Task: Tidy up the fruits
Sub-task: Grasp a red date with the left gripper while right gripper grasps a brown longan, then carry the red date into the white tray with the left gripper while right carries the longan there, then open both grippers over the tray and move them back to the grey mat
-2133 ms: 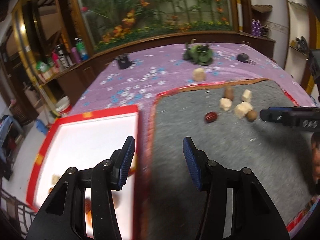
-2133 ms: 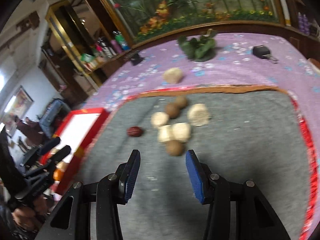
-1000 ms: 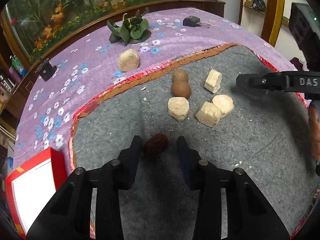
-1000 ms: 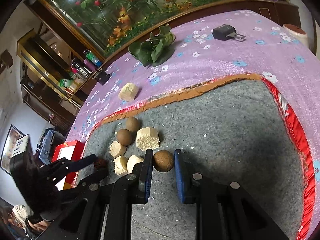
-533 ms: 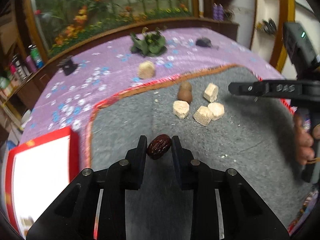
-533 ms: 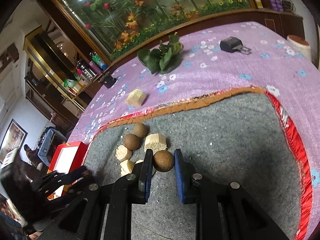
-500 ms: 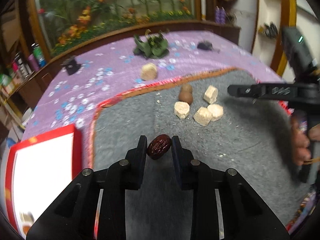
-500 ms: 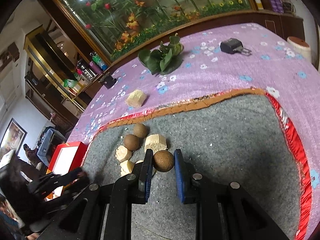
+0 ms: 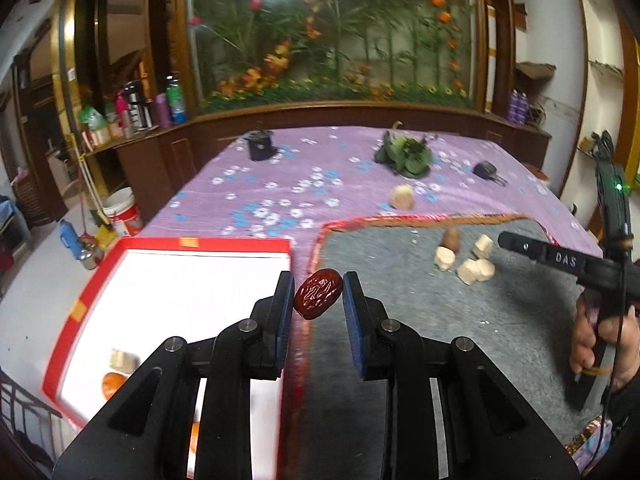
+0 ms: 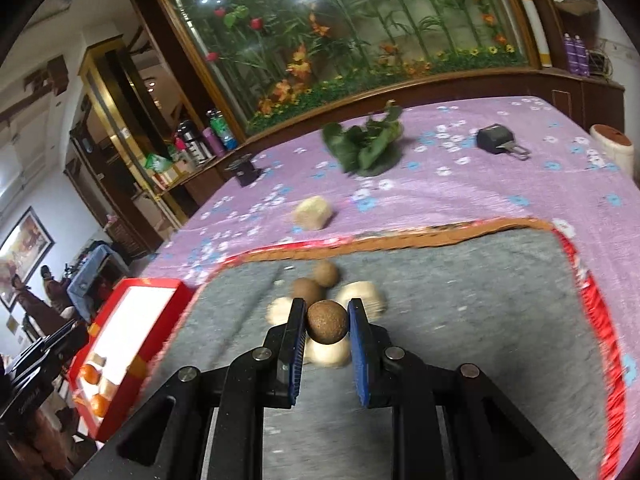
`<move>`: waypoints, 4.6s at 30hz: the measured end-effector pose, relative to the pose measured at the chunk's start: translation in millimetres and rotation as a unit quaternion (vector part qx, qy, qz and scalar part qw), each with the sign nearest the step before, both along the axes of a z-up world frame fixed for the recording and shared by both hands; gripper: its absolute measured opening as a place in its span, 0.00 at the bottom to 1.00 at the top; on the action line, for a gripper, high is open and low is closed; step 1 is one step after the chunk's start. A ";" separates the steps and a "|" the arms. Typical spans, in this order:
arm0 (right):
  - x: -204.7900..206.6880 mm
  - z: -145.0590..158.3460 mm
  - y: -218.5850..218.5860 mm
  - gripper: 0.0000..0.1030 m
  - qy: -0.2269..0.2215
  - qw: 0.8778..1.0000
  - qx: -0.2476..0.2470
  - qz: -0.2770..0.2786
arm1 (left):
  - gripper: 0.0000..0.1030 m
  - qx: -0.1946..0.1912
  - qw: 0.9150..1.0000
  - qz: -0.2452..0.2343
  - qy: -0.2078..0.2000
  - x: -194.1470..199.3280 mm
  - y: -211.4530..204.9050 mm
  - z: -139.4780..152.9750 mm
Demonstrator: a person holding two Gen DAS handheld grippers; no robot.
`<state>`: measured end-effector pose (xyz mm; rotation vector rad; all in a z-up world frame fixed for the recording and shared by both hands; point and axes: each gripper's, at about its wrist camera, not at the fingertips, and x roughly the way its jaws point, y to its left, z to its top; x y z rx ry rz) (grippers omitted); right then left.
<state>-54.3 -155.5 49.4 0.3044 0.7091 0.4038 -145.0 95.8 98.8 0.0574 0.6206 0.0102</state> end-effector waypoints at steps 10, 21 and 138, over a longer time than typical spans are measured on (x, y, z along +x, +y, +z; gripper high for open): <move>-27.5 26.2 101.7 0.19 -0.037 0.995 0.007 0.091 | 0.23 -0.002 0.999 0.041 -0.010 -15.2 37.6 -0.9; -37.1 29.2 195.0 0.19 -0.038 0.986 0.005 0.162 | 0.23 -0.007 0.997 0.079 -0.001 -22.8 76.7 -13.0; 79.2 9.8 -84.7 0.42 0.141 0.980 0.104 -0.099 | 0.60 0.068 0.988 -0.030 0.137 71.7 -100.4 -35.9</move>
